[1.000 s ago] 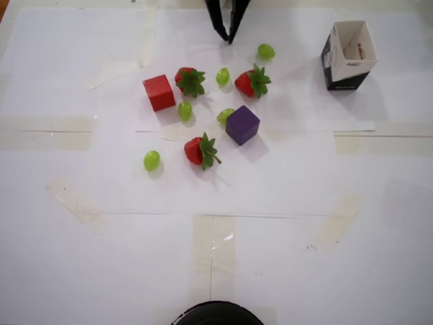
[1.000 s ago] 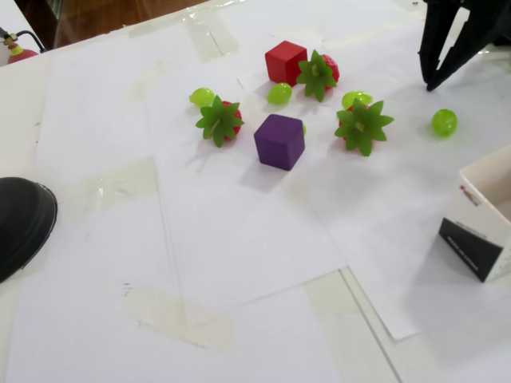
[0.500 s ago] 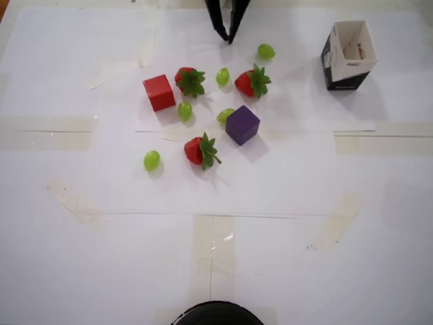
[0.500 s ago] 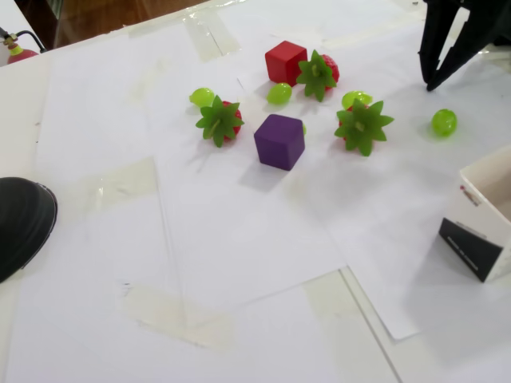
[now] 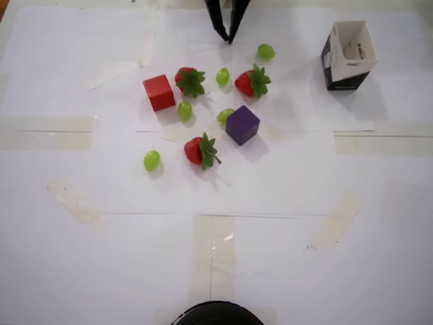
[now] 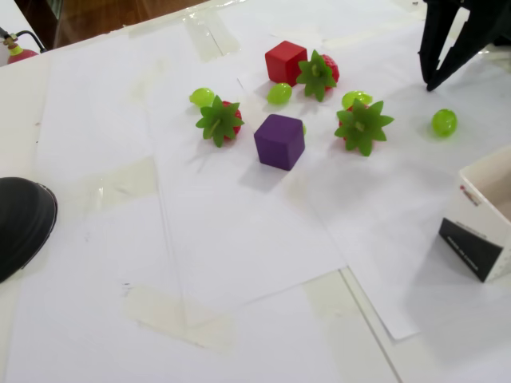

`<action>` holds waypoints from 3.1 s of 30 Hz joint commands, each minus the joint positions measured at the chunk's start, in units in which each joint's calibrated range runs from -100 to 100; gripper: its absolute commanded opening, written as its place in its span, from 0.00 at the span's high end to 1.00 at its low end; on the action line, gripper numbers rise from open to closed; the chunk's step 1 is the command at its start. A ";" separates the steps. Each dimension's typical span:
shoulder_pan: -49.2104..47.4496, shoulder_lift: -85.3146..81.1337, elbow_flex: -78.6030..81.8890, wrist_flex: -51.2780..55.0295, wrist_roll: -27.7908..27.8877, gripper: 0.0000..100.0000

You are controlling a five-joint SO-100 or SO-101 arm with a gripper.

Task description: Put the purple cube on top of the red cube

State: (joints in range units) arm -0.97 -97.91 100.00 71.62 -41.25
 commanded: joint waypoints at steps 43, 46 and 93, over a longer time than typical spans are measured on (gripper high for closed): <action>9.50 43.14 -62.09 3.54 10.35 1.00; 8.33 50.70 -68.73 3.79 10.65 1.00; -6.97 118.80 -115.64 8.85 10.35 0.81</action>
State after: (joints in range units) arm -7.27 21.94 -16.74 80.87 -28.35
